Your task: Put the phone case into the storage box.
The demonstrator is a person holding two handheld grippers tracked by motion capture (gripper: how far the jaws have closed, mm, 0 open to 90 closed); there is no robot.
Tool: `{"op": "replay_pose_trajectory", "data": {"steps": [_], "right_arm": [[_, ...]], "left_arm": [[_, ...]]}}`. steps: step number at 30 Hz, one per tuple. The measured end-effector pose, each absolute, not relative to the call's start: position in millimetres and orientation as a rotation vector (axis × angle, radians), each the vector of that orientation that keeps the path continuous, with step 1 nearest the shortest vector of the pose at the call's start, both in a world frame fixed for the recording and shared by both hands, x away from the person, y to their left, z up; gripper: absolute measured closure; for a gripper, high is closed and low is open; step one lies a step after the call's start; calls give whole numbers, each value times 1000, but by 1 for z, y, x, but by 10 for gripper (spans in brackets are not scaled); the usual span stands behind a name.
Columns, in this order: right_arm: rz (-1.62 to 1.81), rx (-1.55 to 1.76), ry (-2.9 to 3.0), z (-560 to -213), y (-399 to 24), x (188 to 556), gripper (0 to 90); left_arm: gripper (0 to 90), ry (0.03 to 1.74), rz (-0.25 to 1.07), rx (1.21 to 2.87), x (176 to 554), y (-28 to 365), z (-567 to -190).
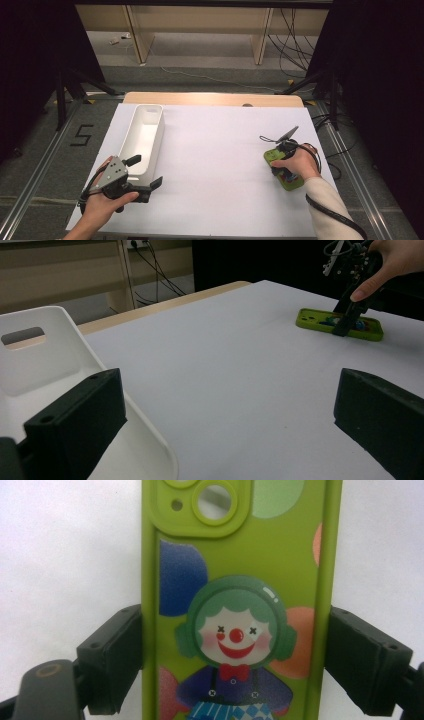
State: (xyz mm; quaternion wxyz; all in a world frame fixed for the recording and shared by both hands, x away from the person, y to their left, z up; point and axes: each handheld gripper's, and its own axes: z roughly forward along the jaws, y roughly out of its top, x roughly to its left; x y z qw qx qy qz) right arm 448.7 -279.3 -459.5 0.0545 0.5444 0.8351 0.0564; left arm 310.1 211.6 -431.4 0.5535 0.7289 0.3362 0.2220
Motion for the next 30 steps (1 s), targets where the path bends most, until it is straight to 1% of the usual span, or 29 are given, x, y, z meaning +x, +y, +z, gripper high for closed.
{"op": "replay_pose_trajectory", "data": {"steps": [15, 30], "right_arm": [[228, 1595, 2534, -452, -275, 444, 168], [433, 1518, 2447, -440, -267, 431, 168]], "left_arm": [[0, 796, 523, 1724, 310, 211, -432], [0, 797, 522, 1723, 310, 211, -432]]}}
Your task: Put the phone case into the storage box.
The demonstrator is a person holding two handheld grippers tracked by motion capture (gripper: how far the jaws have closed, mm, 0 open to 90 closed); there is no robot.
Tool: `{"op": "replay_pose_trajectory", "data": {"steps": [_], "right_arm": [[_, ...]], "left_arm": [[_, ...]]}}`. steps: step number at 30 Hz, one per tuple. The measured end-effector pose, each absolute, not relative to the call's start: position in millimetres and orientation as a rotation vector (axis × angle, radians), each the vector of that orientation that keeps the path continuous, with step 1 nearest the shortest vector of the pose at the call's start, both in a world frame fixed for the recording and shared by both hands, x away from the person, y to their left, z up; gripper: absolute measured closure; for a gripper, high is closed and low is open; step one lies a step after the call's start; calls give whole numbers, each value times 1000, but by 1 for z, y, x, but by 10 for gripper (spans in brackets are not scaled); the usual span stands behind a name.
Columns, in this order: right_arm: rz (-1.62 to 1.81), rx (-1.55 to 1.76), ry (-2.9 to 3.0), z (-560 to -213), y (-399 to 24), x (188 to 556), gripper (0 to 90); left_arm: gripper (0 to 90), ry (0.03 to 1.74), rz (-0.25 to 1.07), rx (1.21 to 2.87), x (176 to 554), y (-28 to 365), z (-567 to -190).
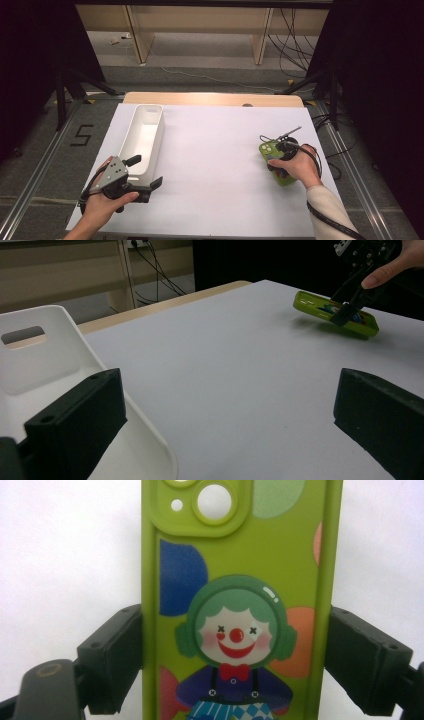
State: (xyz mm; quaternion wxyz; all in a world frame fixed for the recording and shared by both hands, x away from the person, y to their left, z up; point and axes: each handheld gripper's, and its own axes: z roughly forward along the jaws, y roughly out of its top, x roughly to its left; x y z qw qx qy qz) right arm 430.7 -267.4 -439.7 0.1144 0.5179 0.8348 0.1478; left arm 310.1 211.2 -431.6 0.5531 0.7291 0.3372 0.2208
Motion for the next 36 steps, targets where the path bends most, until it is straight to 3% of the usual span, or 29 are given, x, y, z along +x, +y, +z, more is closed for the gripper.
{"op": "replay_pose_trajectory", "data": {"steps": [36], "right_arm": [[849, 1388, 2311, -435, -249, 405, 168]], "left_arm": [[0, 805, 524, 1724, 310, 211, -432]]}}
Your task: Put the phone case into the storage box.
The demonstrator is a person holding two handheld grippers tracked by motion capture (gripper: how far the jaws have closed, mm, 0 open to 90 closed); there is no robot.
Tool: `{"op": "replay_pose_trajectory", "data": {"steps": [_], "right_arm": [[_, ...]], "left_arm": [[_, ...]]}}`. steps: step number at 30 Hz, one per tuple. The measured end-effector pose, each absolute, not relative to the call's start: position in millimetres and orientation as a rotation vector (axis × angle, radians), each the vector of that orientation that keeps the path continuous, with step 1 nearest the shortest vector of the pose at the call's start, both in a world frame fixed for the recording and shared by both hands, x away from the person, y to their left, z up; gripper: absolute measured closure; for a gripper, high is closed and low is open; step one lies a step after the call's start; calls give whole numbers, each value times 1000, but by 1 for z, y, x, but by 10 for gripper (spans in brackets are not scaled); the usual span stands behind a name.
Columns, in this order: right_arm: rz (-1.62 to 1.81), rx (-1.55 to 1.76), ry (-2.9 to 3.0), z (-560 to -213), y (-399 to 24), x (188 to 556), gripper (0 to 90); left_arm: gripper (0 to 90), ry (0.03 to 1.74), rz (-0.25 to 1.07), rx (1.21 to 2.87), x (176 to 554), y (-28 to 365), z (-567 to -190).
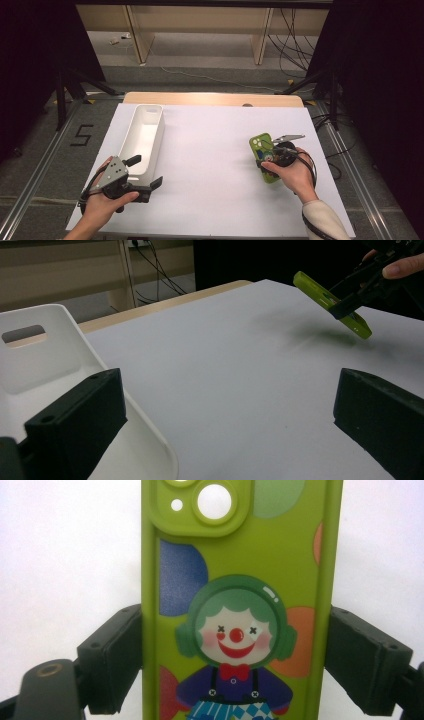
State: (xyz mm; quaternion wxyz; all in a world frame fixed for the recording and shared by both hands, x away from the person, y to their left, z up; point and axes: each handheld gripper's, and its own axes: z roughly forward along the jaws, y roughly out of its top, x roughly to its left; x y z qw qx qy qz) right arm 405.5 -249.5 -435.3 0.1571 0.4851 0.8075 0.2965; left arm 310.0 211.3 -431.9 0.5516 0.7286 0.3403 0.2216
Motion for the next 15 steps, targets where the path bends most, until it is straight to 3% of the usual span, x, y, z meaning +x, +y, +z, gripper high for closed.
{"op": "replay_pose_trajectory", "data": {"steps": [15], "right_arm": [[997, 1344, 2257, -437, -244, 397, 168]], "left_arm": [[2, 807, 524, 1721, 310, 212, -432]]}}
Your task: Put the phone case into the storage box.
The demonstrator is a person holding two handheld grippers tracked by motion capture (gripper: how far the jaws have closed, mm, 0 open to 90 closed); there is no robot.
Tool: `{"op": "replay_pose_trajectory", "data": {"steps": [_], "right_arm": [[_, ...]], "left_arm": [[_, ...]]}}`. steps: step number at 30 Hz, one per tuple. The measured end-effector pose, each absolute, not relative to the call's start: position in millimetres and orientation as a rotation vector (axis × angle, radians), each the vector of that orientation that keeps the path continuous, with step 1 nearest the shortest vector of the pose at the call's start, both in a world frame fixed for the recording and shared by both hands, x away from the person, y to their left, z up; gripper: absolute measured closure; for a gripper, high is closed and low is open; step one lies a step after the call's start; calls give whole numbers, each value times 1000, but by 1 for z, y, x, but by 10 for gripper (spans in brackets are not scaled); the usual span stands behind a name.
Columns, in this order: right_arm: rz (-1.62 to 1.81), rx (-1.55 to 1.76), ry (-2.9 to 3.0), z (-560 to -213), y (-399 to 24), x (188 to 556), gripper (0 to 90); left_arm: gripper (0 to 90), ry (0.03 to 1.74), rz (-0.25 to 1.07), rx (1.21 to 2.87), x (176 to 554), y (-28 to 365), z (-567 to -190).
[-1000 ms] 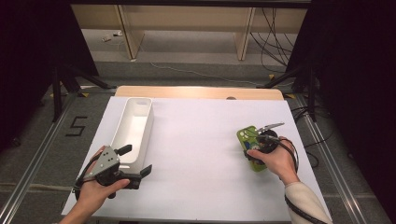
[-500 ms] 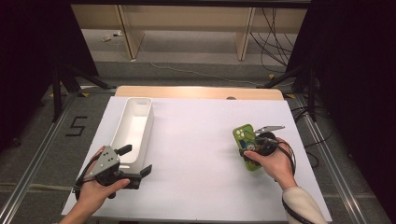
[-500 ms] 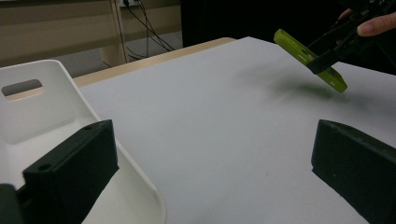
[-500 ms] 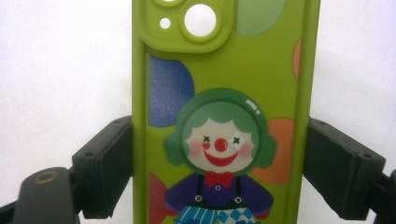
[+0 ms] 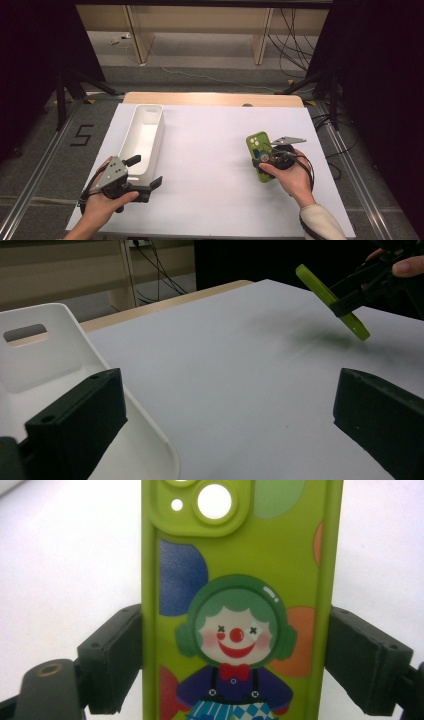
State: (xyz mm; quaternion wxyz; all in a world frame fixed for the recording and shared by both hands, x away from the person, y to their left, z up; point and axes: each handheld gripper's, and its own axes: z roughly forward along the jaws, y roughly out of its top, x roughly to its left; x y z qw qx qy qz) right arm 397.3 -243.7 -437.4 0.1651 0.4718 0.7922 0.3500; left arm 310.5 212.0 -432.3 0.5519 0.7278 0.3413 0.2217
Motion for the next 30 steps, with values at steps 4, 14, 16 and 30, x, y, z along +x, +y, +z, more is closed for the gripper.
{"op": "replay_pose_trajectory", "data": {"steps": [4, 14, 16, 30], "right_arm": [[1015, 1334, 2261, -437, -241, 395, 168], [1104, 1283, 2236, -433, -230, 389, 168], [1110, 1278, 2234, -433, -228, 388, 168], [1154, 1204, 2231, -433, -215, 385, 168]], "left_arm": [[2, 808, 524, 1722, 311, 212, -433], [4, 813, 522, 1722, 311, 212, -433], [4, 813, 523, 1722, 311, 212, -433], [11, 824, 546, 1726, 315, 211, -429]]}}
